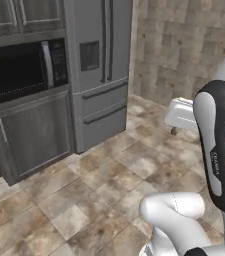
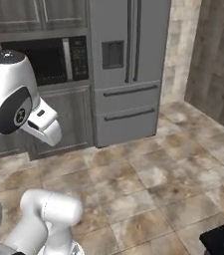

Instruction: Move the bowls from the cabinet to the plates on the dining table.

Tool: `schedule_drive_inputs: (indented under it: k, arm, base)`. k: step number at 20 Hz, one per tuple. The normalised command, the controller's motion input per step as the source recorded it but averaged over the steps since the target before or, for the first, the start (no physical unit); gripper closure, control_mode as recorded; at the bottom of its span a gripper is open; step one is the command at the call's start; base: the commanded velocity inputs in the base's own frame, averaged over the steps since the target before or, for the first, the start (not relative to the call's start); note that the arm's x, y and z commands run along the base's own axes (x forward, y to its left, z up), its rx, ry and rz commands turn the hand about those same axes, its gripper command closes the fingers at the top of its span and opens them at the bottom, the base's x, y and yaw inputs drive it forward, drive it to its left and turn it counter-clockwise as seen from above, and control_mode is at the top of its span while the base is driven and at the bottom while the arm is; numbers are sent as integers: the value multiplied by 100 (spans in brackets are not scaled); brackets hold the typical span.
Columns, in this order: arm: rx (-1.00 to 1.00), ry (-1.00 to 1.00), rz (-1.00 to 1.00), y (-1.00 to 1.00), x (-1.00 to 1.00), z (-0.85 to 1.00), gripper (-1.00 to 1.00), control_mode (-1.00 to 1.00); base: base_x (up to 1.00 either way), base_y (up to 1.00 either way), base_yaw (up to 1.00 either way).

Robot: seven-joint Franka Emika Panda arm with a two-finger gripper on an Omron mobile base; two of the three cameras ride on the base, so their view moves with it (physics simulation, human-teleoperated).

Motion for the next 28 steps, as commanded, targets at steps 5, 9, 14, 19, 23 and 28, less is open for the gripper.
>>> schedule_drive_inputs:
  k: [5,9,14,19,23,28]
  arm:
    - [0,0,0,0,0,0,-100,100]
    - [0,0,0,0,0,0,-100,100]
    - [0,0,0,0,0,0,-100,100]
    - [0,0,0,0,0,0,-100,100]
    - [0,0,0,0,0,0,-100,100]
    - [0,0,0,0,0,0,-100,100]
  base:
    - [0,47,65]
    - [0,71,43]
    - [18,87,15]
    - [88,44,0]
    - [100,26,0]
    - [100,57,0]
